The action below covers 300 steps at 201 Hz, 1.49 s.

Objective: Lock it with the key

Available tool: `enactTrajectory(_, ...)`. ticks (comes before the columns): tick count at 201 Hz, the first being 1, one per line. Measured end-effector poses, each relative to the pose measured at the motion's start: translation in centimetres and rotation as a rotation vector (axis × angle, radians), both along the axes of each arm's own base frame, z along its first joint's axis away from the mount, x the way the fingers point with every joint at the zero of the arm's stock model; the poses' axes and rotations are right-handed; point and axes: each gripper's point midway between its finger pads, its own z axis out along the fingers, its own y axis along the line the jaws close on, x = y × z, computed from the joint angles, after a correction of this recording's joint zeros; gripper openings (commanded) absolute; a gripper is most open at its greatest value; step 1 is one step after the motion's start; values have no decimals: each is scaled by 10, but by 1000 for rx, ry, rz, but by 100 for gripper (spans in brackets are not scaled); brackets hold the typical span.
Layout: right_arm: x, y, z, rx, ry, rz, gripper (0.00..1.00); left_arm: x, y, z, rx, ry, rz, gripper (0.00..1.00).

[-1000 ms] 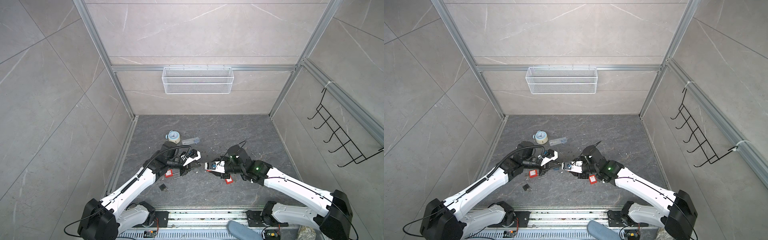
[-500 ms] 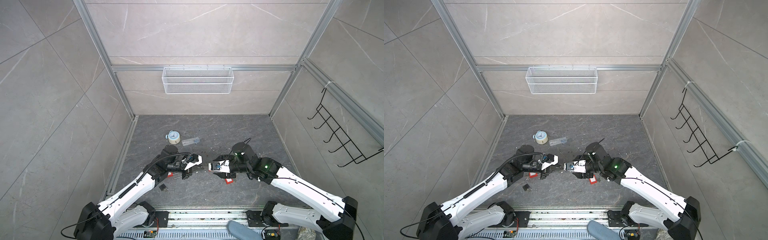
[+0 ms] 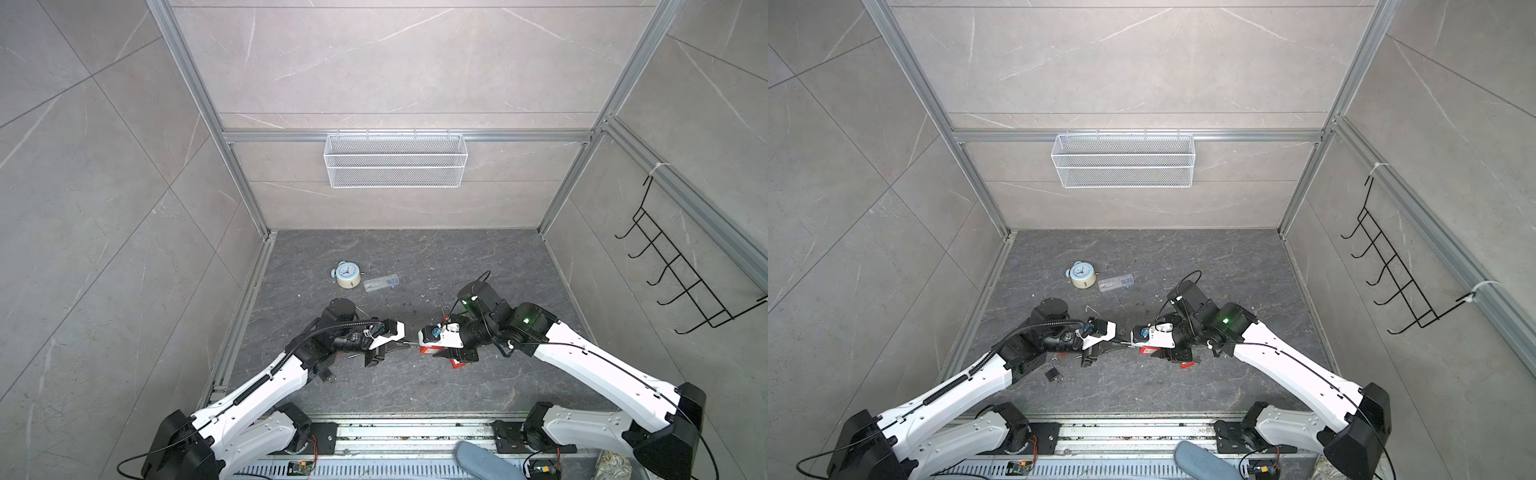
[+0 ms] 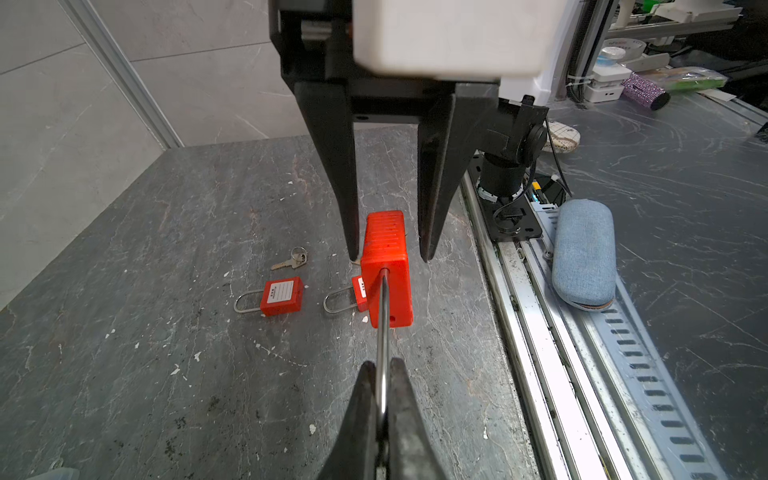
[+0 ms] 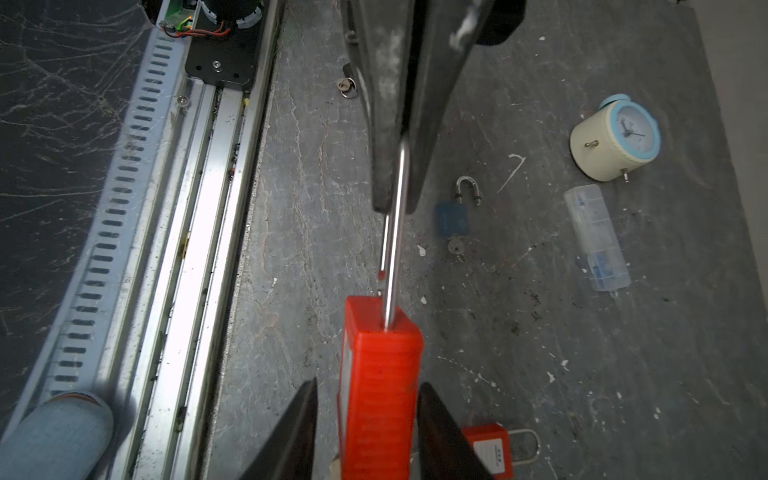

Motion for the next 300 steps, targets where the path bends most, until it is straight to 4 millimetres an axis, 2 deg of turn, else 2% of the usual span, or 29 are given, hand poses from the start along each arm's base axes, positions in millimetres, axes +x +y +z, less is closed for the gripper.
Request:
enactTrajectory(33,-4,0,-2,-2,37,8,22,-6,-3,0,-7,-6,-23,0)
enactTrajectory(99,-4,-4,-1,-9,54,-5,15,-10,-11,-1,-16,15,-38,0)
enactTrajectory(186,2,-5,-11,21,30,-32,17,-4,-30,-14,-20,64,-51,0)
enactTrajectory(237,7,-11,-27,-31,85,-78,20,5,-40,-35,-34,102,-44,0)
enactTrajectory(251,9,-13,-28,-38,82,-87,21,7,-42,-35,-42,100,-42,0)
enactTrajectory(274,14,-15,-27,-30,77,-100,33,10,-43,-33,-54,92,-29,0)
enactTrajectory(285,16,-6,-18,22,56,-69,44,13,-44,-28,-70,79,-19,0)
enactTrajectory(300,18,-1,-5,71,28,-46,52,17,-45,-23,-88,64,-5,0)
